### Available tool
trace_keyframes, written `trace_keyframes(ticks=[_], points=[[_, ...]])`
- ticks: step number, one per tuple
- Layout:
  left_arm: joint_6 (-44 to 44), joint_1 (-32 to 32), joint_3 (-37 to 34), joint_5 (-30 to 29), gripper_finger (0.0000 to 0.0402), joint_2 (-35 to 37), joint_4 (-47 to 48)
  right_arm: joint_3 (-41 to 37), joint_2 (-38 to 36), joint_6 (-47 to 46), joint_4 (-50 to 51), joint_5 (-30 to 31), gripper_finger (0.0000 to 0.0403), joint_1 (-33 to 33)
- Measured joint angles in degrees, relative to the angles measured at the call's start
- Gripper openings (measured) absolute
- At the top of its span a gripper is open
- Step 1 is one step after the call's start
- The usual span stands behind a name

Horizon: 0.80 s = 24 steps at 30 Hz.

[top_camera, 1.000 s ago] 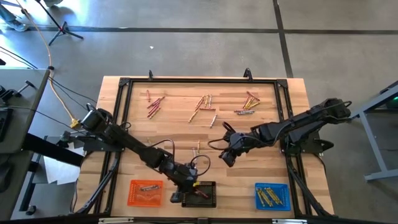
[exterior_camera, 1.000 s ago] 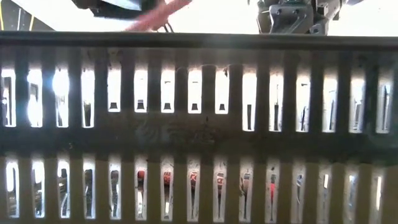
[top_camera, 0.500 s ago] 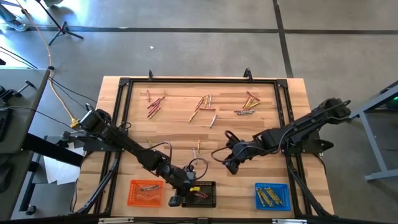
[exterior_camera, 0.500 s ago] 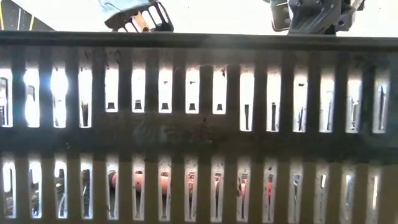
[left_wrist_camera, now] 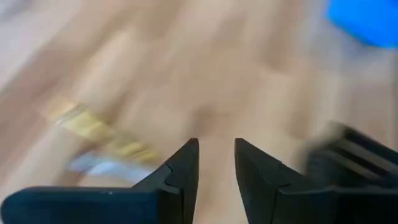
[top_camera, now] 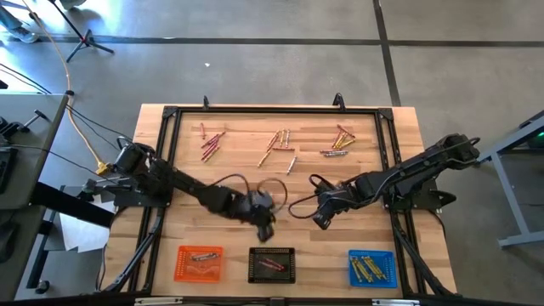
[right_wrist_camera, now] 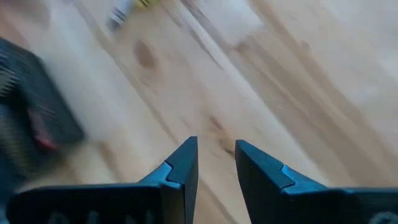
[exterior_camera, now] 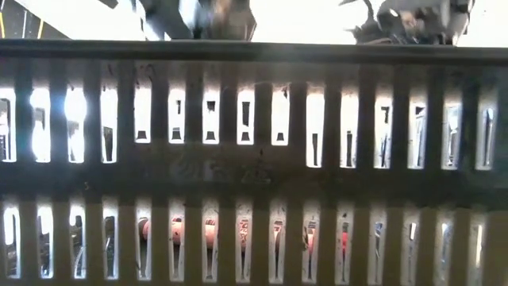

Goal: Sort crayons
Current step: Put the gray crayon into the orange bin

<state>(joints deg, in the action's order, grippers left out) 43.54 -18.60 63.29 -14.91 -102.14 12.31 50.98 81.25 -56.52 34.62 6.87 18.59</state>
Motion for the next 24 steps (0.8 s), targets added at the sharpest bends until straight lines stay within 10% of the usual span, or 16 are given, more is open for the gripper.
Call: trace_keyframes(ticks=[10, 24], points=[[36.23, 6.02, -0.13, -0.59, 0.0089, -0.14, 10.85, -0.02, 0.02, 8.18, 12.27, 1.26, 0.0091, -3.29], [41.88, 6.63, -0.03, 0.38, 0.0089, -2.20, 9.61, -0.02, 0.02, 15.51, 12.22, 1.66, 0.0091, -8.93]])
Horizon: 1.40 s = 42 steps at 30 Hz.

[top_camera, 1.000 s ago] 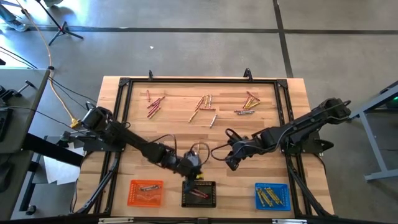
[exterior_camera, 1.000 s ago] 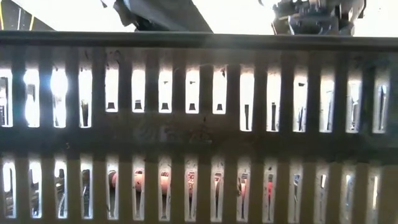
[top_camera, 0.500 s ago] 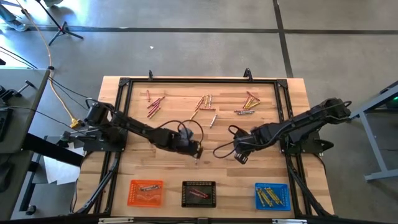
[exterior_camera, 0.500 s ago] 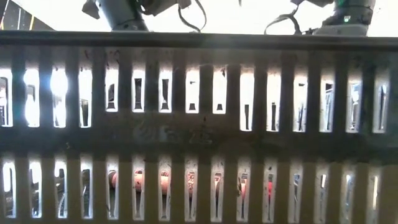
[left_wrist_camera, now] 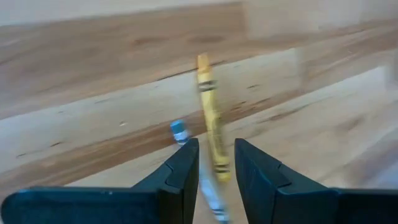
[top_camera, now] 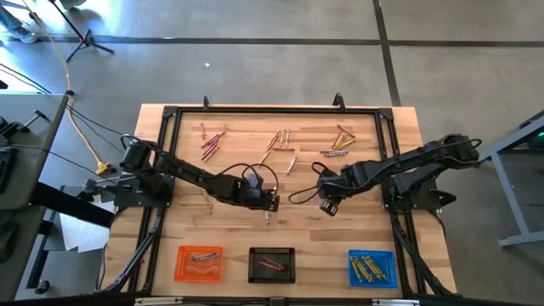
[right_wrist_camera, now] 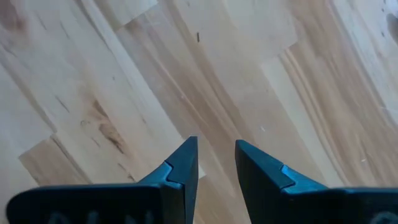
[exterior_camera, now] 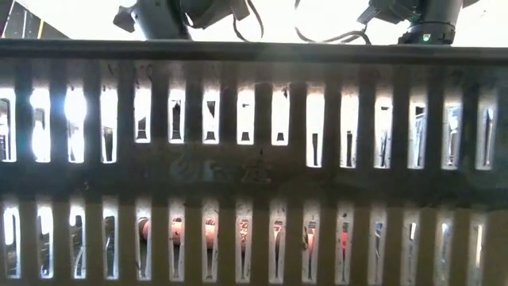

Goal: Sort crayons
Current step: Put the gray crayon into the orange bin

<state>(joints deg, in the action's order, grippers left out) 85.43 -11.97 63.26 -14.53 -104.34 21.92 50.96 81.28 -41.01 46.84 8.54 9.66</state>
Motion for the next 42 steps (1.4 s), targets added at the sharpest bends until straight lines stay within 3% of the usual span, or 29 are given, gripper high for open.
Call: trace_keyframes(ticks=[11, 19, 34, 42], points=[[1.51, -0.02, 0.10, 4.80, 0.0089, -5.68, -4.21, -0.02, 0.00, 1.67, -1.18, -0.02, 0.0091, -1.82], [2.54, -0.15, 0.35, 5.65, 0.0083, -6.66, 0.85, -0.02, 0.00, 2.45, -1.21, -0.11, 0.0091, -1.82], [1.14, -0.20, 0.16, 5.89, 0.0006, -6.30, 3.02, -0.02, 0.00, 2.45, -1.12, -0.48, 0.0091, -1.80], [-5.26, -0.21, -0.65, 4.14, 0.0001, -1.13, 5.33, -0.02, -0.02, 2.26, -0.91, -0.68, 0.0091, -1.80]])
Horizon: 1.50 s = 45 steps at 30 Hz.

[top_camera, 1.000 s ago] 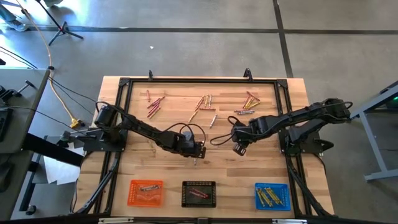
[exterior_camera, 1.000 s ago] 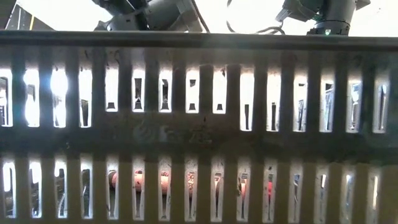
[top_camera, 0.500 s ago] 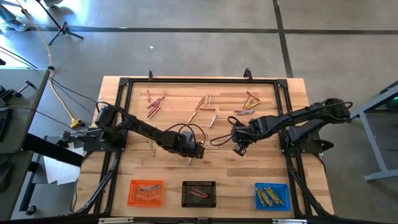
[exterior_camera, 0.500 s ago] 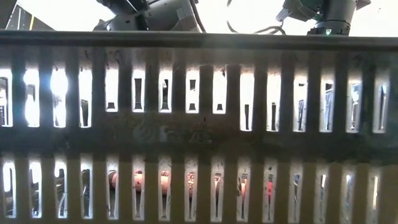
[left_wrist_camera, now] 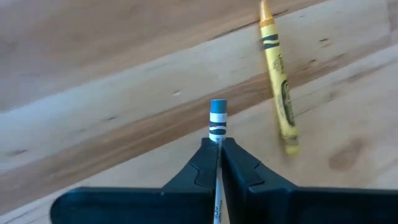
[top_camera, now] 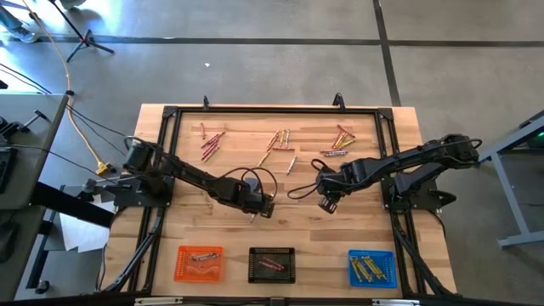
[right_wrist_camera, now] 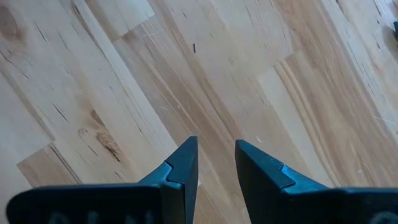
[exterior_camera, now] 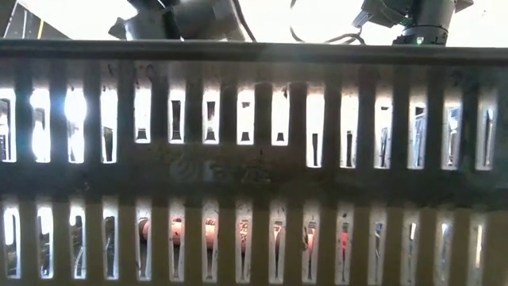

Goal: Sort crayons
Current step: Put the gray crayon into the orange bin, then put the yellow crayon into the blue bin

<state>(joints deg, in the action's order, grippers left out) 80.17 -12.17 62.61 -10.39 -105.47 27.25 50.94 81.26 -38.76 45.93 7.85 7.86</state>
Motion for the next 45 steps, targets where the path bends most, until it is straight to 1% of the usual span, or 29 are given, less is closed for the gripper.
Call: trace_keyframes(ticks=[2, 5, 6, 9, 11, 14, 16, 20, 22, 24, 27, 29, 30, 35, 41, 45], points=[[-2.24, -0.37, 0.29, -0.01, 0.0001, 2.85, 0.15, 0.00, 0.02, -1.34, -0.14, -0.37, 0.0091, 0.00], [-4.85, -1.83, 0.20, 0.05, 0.0001, 7.96, 3.40, 0.00, 0.02, -3.82, -0.34, -0.39, 0.0091, 0.02], [-6.03, -2.68, 0.22, 0.97, 0.0001, 9.67, 2.85, 0.00, 0.02, -4.57, -0.35, -0.37, 0.0091, 0.00], [-8.27, -6.33, 0.34, 3.90, 0.0001, 16.00, 4.19, 0.00, 0.02, -6.53, -0.84, -0.37, 0.0091, 0.00], [-7.10, -10.30, 0.50, 4.85, 0.0001, 19.64, 5.09, 0.00, 0.02, -8.49, -1.08, -0.39, 0.0091, 0.00], [-1.33, -17.99, 0.52, 5.33, 0.0000, 23.82, 7.91, 0.00, 0.02, -12.51, -1.66, -0.41, 0.0091, 0.04], [5.40, -23.86, 0.54, 4.44, 0.0000, 25.29, 11.66, 0.00, 0.02, -14.90, -2.78, -0.41, 0.0091, 0.04], [20.15, -35.50, 0.44, 3.38, 0.0000, 24.07, 16.89, 0.00, 0.02, -17.98, -3.99, -0.38, 0.0091, 0.04], [25.16, -39.51, 0.55, 3.49, 0.0000, 22.26, 18.47, 0.00, 0.02, -18.42, -4.24, -0.37, 0.0091, 0.04], [28.81, -42.46, 0.50, 2.92, 0.0000, 20.74, 23.57, 0.00, 0.02, -19.39, -5.03, -0.32, 0.0091, 0.04], [31.88, -44.22, 0.46, 2.20, 0.0001, 18.18, 27.04, 0.00, 0.02, -19.93, -5.44, -0.28, 0.0091, 0.04], [31.77, -44.93, 0.44, 2.14, 0.0004, 17.35, 28.66, 0.00, 0.02, -19.94, -5.95, -0.31, 0.0091, 0.04], [31.38, -44.99, 0.47, 2.11, 0.0007, 16.95, 27.77, 0.00, 0.02, -19.93, -5.91, -0.37, 0.0091, 0.04], [25.85, -45.70, 0.55, 2.09, 0.0038, 16.12, 24.62, 0.00, 0.02, -20.19, -6.38, -0.56, 0.0091, 0.04], [20.47, -45.67, 0.55, 1.78, 0.0087, 16.09, 25.23, 0.00, 0.02, -23.13, -6.55, 0.18, 0.0091, 0.04], [15.51, -44.39, 0.55, 1.66, 0.0106, 16.19, 25.21, 0.00, 0.02, -24.38, -6.71, 0.33, 0.0091, 0.04]])
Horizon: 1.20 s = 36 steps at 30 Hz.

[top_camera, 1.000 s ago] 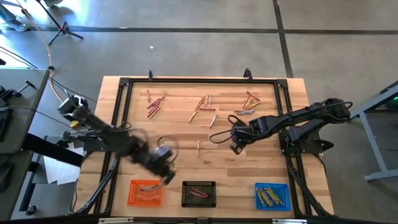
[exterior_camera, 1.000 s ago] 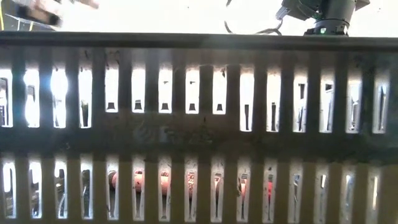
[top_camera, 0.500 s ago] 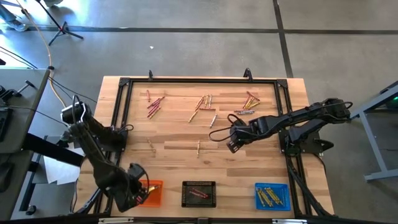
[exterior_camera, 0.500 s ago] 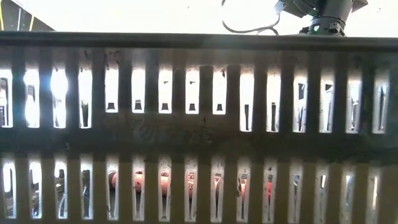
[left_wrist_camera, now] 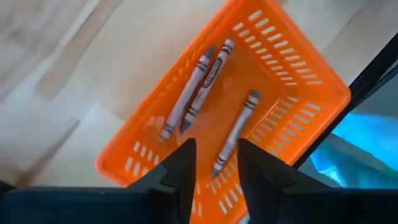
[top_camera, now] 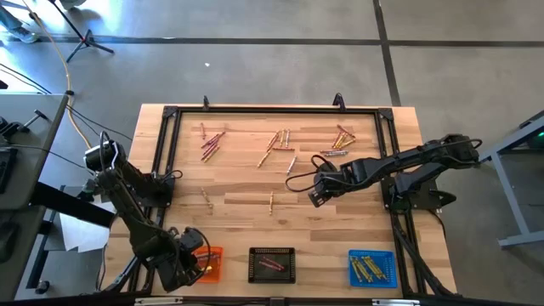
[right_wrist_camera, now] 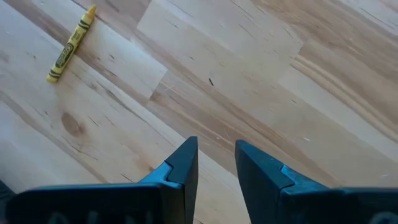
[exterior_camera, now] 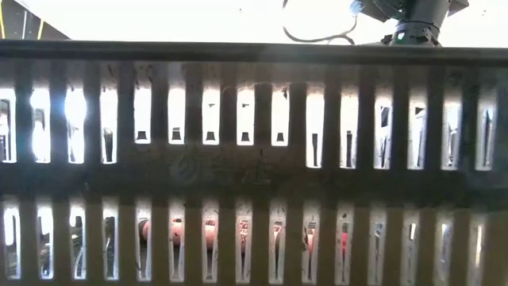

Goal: Sort crayons
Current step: Put the yellow crayon into the blue bin

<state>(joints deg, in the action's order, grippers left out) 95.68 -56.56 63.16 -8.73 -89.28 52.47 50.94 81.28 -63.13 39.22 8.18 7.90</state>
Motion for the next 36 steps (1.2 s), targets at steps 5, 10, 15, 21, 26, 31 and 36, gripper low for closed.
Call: trace_keyframes(ticks=[5, 10, 15, 21, 26, 31, 36], points=[[-12.14, 4.13, 0.00, -0.83, 0.0107, 0.63, -0.07, 0.00, 0.00, -0.02, -0.35, 0.03, 0.0091, 0.00], [-34.16, 9.00, 0.04, -0.85, 0.0100, 1.16, 0.24, 0.00, 0.00, -0.02, -0.34, 0.46, 0.0091, 0.00], [-63.66, 13.57, 0.04, -2.93, 0.0099, 1.16, 2.56, 0.00, 0.00, -1.13, -0.30, 0.47, 0.0091, 0.00], [-94.04, 18.68, -1.74, -4.96, 0.0093, 1.20, 4.58, 0.00, 0.00, 1.24, -0.13, 0.62, 0.0091, 0.00], [-99.47, 24.60, -7.90, -2.24, 0.0087, 1.18, 4.79, 0.00, 0.00, 5.24, -0.04, 0.62, 0.0091, 0.00], [-103.31, 29.81, -12.92, -1.90, 0.0077, 3.00, 4.60, 0.00, 0.00, 6.87, 0.87, 0.79, 0.0091, 0.00], [-106.76, 35.07, -17.49, 0.62, 0.0068, 7.72, 1.55, 0.00, 0.00, 9.50, 1.24, 3.68, 0.0091, -0.04]])
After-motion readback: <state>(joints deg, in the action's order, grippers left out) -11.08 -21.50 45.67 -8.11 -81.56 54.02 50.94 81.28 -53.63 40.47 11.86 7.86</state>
